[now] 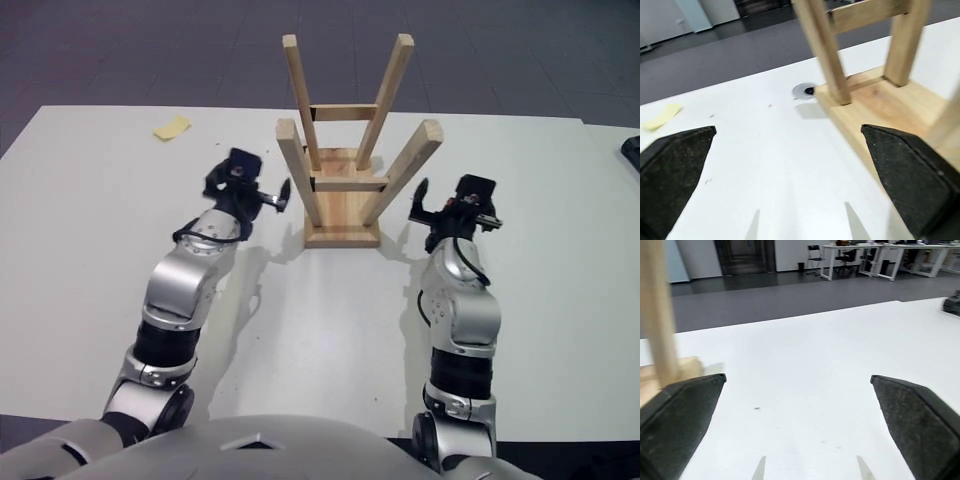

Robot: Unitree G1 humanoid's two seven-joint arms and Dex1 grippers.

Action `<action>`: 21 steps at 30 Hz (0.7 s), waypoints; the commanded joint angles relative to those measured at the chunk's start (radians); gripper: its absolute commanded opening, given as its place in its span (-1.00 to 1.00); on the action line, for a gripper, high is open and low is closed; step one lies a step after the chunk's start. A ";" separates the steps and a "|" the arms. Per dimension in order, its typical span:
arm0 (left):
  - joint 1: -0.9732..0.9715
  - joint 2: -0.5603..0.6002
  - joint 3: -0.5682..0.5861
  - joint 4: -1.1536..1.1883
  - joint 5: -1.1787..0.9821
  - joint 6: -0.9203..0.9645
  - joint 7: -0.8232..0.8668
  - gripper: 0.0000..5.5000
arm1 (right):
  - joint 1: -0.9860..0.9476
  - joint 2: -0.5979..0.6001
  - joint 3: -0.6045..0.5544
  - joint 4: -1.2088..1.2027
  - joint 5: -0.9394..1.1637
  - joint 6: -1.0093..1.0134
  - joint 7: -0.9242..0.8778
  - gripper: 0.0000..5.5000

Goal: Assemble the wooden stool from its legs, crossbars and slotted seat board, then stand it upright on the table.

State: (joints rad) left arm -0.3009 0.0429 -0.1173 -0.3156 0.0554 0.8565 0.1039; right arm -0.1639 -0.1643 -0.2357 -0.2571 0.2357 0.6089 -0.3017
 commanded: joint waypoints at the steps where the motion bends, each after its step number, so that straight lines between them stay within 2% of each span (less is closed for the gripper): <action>1: 0.020 -0.065 0.464 -0.016 -0.092 -0.155 0.215 0.96 | -0.042 -0.077 0.052 0.065 -0.024 -0.112 0.172 0.96; 3: -0.011 -0.049 0.635 0.045 -0.146 -0.240 0.294 0.96 | -0.061 -0.118 0.124 0.106 -0.048 -0.186 0.290 0.96; 5: -0.040 -0.019 0.724 0.107 -0.175 -0.290 0.341 0.96 | -0.071 -0.148 0.199 0.097 -0.040 -0.247 0.431 0.96; 8: -0.092 0.017 0.772 0.186 -0.210 -0.327 0.355 0.96 | -0.015 -0.199 0.256 -0.064 0.093 -0.269 0.686 0.96; 11: -0.105 0.036 0.764 0.213 -0.211 -0.342 0.343 0.96 | 0.022 -0.237 0.189 -0.195 0.238 -0.284 0.827 0.96; 13: -0.102 0.032 0.762 0.228 -0.215 -0.348 0.344 0.96 | -0.016 -0.236 0.058 -0.209 0.359 -0.260 0.816 0.96; 16: -0.087 0.021 0.754 0.239 -0.218 -0.358 0.350 0.96 | -0.086 -0.265 -0.139 -0.223 0.652 -0.218 0.788 0.96; 18: -0.087 0.014 0.743 0.247 -0.217 -0.362 0.350 0.96 | -0.170 -0.272 -0.257 -0.191 0.802 -0.232 0.700 0.96; 20: -0.091 0.011 0.735 0.254 -0.216 -0.370 0.352 0.96 | -0.305 -0.284 -0.306 -0.035 0.669 -0.253 0.475 0.96; 21: -0.094 0.011 0.732 0.256 -0.215 -0.377 0.355 0.96 | -0.353 -0.304 -0.277 0.054 0.531 -0.259 0.373 0.96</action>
State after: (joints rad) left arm -0.3911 0.0580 0.6330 -0.0799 -0.1554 0.4987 0.4473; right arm -0.3680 -0.4328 -0.4903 -0.3912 0.9580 0.3567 0.3162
